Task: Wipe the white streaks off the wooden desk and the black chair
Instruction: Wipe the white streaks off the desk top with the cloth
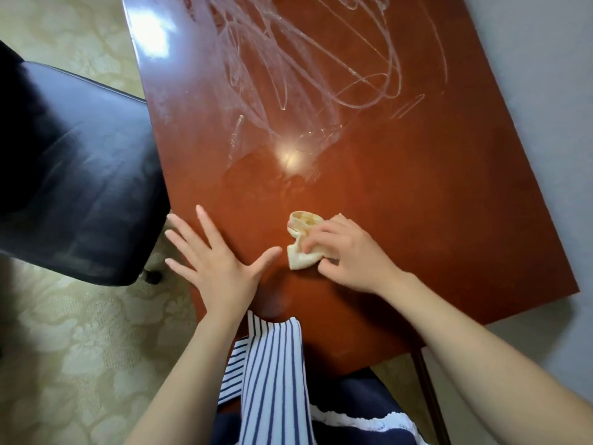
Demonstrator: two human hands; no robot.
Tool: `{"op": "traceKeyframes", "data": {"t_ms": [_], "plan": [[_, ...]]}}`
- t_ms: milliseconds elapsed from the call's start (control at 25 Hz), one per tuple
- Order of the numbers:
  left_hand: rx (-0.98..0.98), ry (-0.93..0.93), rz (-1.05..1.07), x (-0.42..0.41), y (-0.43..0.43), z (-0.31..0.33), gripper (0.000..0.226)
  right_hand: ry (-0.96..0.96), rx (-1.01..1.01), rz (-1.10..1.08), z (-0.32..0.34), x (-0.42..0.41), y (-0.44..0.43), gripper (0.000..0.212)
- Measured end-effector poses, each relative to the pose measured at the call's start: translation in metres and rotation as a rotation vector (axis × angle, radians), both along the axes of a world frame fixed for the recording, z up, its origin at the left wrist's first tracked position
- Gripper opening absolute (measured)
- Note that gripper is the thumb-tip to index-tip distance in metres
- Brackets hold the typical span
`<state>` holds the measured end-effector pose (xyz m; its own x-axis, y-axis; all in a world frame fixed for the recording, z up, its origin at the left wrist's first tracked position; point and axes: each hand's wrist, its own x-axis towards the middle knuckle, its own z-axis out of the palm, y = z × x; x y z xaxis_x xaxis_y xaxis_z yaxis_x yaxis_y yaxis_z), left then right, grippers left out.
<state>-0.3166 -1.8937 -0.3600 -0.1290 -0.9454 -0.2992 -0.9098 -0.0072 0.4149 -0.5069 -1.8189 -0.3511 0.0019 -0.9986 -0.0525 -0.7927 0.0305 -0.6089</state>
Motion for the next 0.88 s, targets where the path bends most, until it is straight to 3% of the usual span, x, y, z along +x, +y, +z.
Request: {"op": "traceKeyframes", "data": {"t_ms": [160, 280, 400, 480, 560, 680, 880], "plan": [[0.148, 0.079, 0.382, 0.016, -0.02, -0.007, 0.082, 0.073, -0.062, 0.078, -0.001, -0.022, -0.033, 0.027], [0.246, 0.152, 0.537, 0.023, -0.032, -0.015, 0.059, 0.077, -0.056, -0.193, -0.005, -0.019, -0.073, 0.03], [0.22, 0.191, 0.522, 0.027, -0.033, -0.017, 0.052, 0.061, -0.03, -0.595, -0.007, 0.01, -0.109, 0.032], [0.186, 0.286, 0.482, 0.029, -0.03, -0.017, 0.052, 0.076, -0.075, -0.753, -0.009, 0.039, -0.119, 0.032], [0.166, 0.359, 0.466, 0.032, -0.027, -0.016, 0.052, 0.06, -0.132, -0.673, -0.013, 0.064, -0.117, 0.031], [0.154, 0.345, 0.462, 0.032, -0.027, -0.016, 0.052, 0.064, -0.161, -0.388, -0.015, 0.083, -0.091, 0.029], [0.169, 0.451, 0.476, 0.036, -0.027, -0.018, 0.054, 0.335, -0.297, 0.058, -0.013, 0.086, -0.033, 0.037]]}}
